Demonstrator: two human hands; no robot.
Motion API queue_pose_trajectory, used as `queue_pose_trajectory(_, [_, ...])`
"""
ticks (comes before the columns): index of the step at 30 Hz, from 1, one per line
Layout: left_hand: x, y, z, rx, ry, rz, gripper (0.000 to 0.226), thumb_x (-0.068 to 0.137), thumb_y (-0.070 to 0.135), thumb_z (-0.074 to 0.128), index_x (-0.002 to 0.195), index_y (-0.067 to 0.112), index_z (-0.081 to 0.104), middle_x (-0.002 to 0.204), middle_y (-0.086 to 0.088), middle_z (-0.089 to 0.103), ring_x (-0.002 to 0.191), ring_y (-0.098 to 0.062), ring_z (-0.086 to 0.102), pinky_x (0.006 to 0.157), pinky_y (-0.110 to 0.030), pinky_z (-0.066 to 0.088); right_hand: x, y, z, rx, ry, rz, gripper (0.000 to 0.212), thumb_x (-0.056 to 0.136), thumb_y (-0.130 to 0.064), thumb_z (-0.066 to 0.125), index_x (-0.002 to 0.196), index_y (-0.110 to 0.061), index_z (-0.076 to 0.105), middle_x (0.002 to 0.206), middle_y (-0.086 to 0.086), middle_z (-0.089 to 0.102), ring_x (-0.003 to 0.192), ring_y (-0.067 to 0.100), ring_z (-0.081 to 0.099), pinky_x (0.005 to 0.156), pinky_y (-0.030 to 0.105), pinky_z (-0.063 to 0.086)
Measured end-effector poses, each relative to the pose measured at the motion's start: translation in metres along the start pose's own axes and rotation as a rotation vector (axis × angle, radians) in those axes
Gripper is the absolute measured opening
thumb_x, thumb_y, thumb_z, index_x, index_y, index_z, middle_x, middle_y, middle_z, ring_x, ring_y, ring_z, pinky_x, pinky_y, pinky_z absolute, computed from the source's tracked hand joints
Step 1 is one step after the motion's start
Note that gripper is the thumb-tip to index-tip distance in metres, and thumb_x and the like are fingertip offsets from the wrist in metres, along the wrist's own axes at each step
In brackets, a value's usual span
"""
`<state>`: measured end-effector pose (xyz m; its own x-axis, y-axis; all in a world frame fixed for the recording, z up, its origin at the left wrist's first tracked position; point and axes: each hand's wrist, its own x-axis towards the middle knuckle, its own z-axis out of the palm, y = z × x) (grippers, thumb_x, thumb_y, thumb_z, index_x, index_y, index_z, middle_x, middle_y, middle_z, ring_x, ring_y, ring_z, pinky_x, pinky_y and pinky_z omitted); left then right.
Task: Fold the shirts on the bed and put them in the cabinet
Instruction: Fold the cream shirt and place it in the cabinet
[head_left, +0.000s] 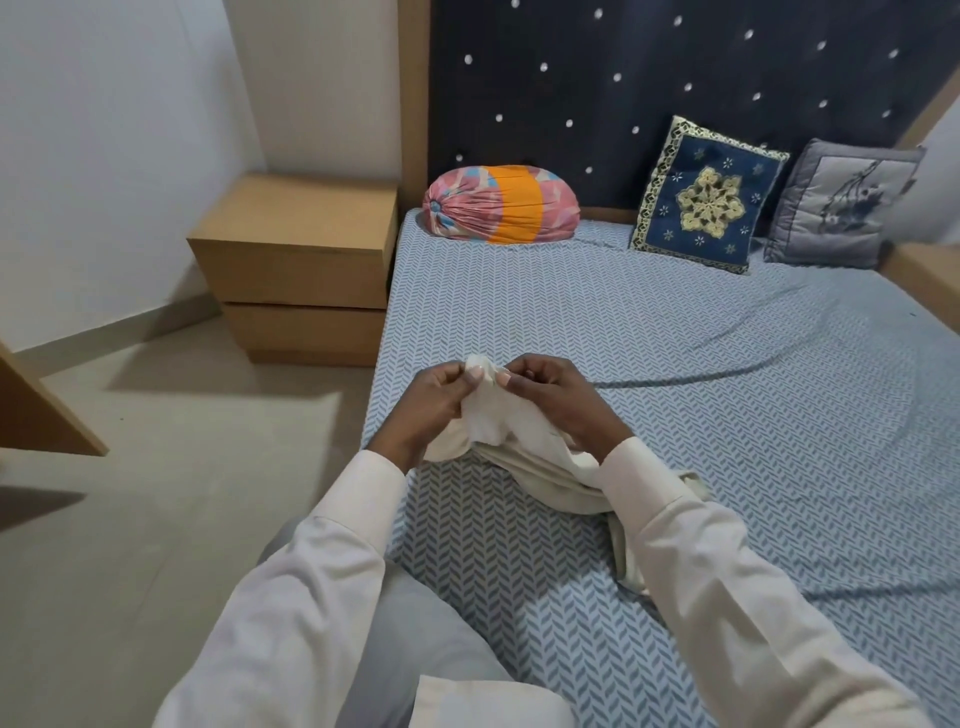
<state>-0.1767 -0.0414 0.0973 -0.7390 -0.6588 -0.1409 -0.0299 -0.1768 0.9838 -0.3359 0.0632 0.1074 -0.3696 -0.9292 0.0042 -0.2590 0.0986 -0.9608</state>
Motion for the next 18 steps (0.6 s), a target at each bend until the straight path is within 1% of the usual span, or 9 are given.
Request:
queue_pose_trajectory(2, [0.002,0.007,-0.004,-0.064,0.037,0.034,0.018,0.099,0.024,0.055,0.093,0.013,0.068,0.088,-0.005,0.069,0.086,-0.020,0.062,0.079,-0.036,0.053,0.000,0.002,-0.006,-0.130,-0.020,-0.023,0.017,0.082,-0.033,0.077,0.093,-0.025,0.068,0.076,-0.004,0.059,0.070,0.010,0.051,0.064,0.028,0.041])
queue_pose_trajectory(4, [0.001,0.008,-0.012,-0.173,0.064,0.012,0.016,0.099,0.022,0.052,0.088,0.018,0.064,0.085,-0.002,0.065,0.083,-0.019,0.059,0.075,-0.035,0.050,-0.004,0.014,-0.019,-0.424,-0.078,0.028,0.042,0.073,-0.033,0.083,0.109,-0.033,0.060,0.092,-0.011,0.063,0.079,0.009,0.055,0.071,0.027,0.044])
queue_pose_trajectory(6, [-0.001,0.003,-0.021,-0.227,0.118,-0.045,0.019,0.101,0.024,0.048,0.086,0.021,0.060,0.083,0.000,0.063,0.080,-0.018,0.058,0.071,-0.033,0.049,-0.013,0.042,-0.037,-0.755,-0.187,0.206,0.071,0.065,-0.037,0.085,0.126,-0.037,0.049,0.114,-0.009,0.063,0.099,0.015,0.058,0.086,0.034,0.046])
queue_pose_trajectory(7, [-0.004,-0.001,-0.026,-0.193,0.162,-0.061,0.020,0.103,0.027,0.046,0.089,0.020,0.059,0.084,-0.001,0.062,0.079,-0.017,0.058,0.068,-0.031,0.050,-0.021,0.060,-0.046,-0.902,-0.216,0.313,0.078,0.062,-0.039,0.084,0.130,-0.037,0.045,0.121,-0.006,0.062,0.106,0.019,0.058,0.093,0.039,0.045])
queue_pose_trajectory(9, [-0.005,-0.010,-0.037,0.008,0.261,-0.018,0.024,0.105,0.031,0.040,0.100,0.013,0.056,0.091,-0.007,0.060,0.081,-0.018,0.056,0.066,-0.030,0.047,-0.036,0.093,-0.066,-1.130,-0.201,0.509,0.073,0.066,-0.037,0.078,0.131,-0.033,0.043,0.126,-0.001,0.059,0.117,0.025,0.055,0.101,0.047,0.039])
queue_pose_trajectory(11, [-0.003,-0.020,-0.048,0.330,0.362,0.059,0.027,0.105,0.034,0.037,0.105,0.012,0.052,0.096,-0.010,0.060,0.086,-0.022,0.054,0.074,-0.033,0.045,-0.053,0.114,-0.087,-1.146,-0.156,0.644,0.050,0.073,-0.033,0.070,0.119,-0.026,0.050,0.119,0.001,0.062,0.117,0.026,0.056,0.101,0.047,0.039])
queue_pose_trajectory(13, [0.000,-0.025,-0.059,0.528,0.445,0.065,0.026,0.103,0.037,0.037,0.102,0.015,0.052,0.095,-0.008,0.060,0.090,-0.027,0.056,0.080,-0.037,0.045,-0.066,0.119,-0.106,-1.058,-0.171,0.683,0.030,0.075,-0.029,0.070,0.101,-0.025,0.054,0.108,0.002,0.065,0.112,0.024,0.060,0.093,0.035,0.044])
queue_pose_trajectory(16, [0.011,-0.023,-0.063,0.529,0.488,0.009,0.026,0.101,0.036,0.042,0.101,0.014,0.055,0.101,-0.010,0.063,0.093,-0.030,0.057,0.079,-0.038,0.045,-0.071,0.111,-0.134,-0.987,-0.183,0.646,0.026,0.073,-0.030,0.079,0.090,-0.024,0.059,0.099,0.002,0.063,0.102,0.024,0.062,0.077,0.028,0.045])
queue_pose_trajectory(18, [0.019,-0.013,-0.059,0.426,0.378,-0.123,0.029,0.098,0.039,0.054,0.108,0.012,0.055,0.109,-0.014,0.064,0.091,-0.025,0.059,0.077,-0.036,0.046,-0.069,0.100,-0.154,-0.882,-0.152,0.637,0.032,0.069,-0.036,0.084,0.085,-0.022,0.060,0.088,-0.002,0.064,0.090,0.023,0.064,0.070,0.028,0.049])
